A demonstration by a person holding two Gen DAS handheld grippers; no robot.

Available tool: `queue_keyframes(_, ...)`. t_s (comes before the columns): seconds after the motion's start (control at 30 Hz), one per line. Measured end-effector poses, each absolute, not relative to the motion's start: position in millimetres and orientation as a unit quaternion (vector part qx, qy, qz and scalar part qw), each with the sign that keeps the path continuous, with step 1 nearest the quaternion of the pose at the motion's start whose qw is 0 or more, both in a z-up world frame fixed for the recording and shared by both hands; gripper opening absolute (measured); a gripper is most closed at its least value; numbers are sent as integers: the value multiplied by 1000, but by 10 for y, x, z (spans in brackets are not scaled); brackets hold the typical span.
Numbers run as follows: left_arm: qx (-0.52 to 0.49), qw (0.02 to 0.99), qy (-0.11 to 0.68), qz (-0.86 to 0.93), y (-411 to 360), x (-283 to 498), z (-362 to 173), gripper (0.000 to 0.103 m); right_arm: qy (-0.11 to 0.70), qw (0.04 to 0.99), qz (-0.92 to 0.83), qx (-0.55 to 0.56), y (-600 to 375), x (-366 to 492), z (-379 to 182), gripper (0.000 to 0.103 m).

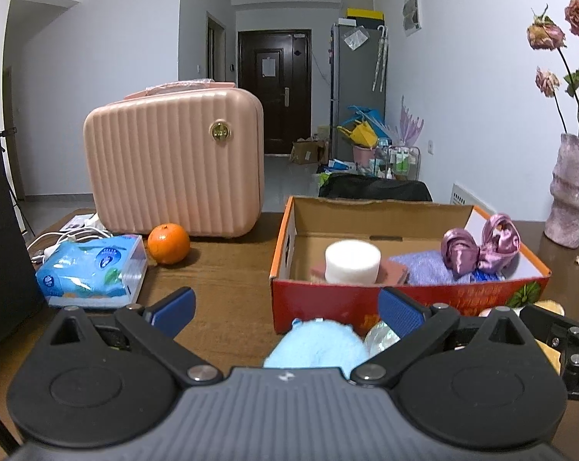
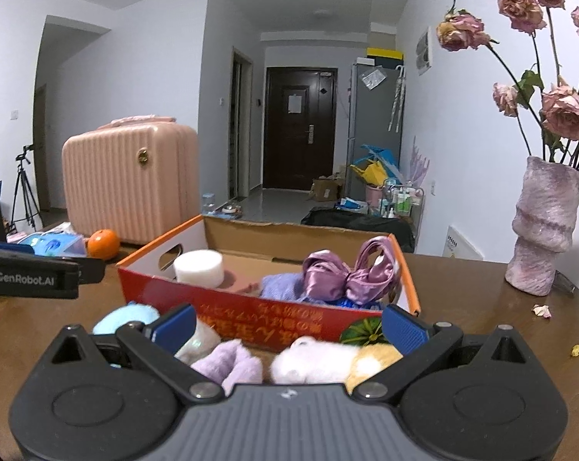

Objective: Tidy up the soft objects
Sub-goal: 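Withdraw both tools from the box back toward the soft pile, then close the right gripper on the lavender towel roll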

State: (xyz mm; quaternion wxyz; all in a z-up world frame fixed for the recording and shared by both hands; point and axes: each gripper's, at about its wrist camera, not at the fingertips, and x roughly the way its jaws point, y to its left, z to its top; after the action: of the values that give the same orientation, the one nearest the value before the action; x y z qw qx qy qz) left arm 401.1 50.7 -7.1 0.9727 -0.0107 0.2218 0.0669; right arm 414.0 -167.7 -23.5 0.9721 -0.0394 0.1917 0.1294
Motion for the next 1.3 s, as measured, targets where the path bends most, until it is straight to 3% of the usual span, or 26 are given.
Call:
queue_keyframes(0.83,-5,970,237,52,810,3709,-210,103,265,951,147,-53,-1297,3981,-648,101)
queue_keyframes(0.93,-5,970,237,52,839,3698,-214,103,286,945,155,-44,-1255,4074,-713,89)
queue_keyframes(1.1,-7,969,243,41,906,3679,-254,103,318,934,157,-33,-1174,4249,-816,57)
queue_keyframes(1.17,-6,968,246,38,919,3681,-272,103,323,933,154,-29,-1161,4287,-844,54)
queue_keyframes(1.3,-6,968,249,36,922,3681,-297,103,315,936,157,-23,-1180,4278,-839,34)
